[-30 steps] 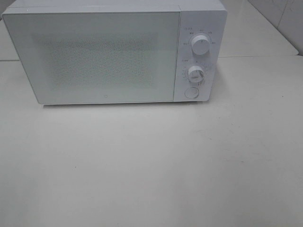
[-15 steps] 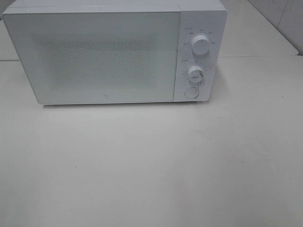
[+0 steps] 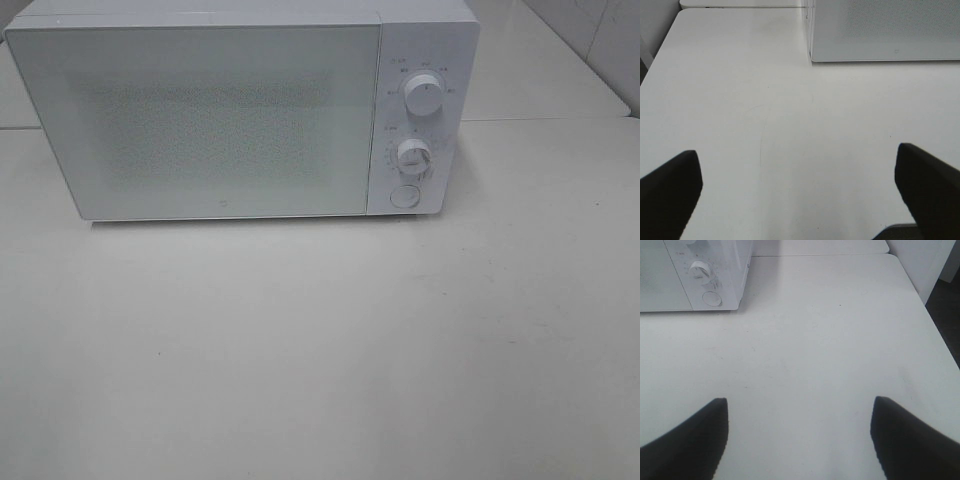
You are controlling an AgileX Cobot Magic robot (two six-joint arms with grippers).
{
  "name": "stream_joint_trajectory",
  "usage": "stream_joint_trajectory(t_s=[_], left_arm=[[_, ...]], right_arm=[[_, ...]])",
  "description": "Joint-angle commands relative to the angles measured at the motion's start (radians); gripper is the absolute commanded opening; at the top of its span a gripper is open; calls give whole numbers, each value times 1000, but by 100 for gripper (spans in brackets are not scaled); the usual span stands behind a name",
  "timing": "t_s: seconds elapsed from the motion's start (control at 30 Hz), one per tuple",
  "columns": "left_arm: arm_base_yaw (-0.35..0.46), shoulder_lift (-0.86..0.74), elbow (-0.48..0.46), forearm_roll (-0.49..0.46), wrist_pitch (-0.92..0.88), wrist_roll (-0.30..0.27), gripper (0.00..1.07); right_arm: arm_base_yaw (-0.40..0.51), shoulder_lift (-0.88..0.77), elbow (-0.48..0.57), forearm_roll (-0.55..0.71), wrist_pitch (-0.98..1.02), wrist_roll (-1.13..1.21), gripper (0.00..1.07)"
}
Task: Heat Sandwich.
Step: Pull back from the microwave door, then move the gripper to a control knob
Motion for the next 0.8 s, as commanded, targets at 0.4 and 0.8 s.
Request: stream_joint_trajectory(t_s=[0.4,0.8], left_arm=[[-8,-27,2,-2,-11,-1,101],[-8,-27,2,-2,-11,-1,101]], right_arm=[[-7,70,-30,2,-127,-5,80],[-7,350,-29,2,-375,-7,79]])
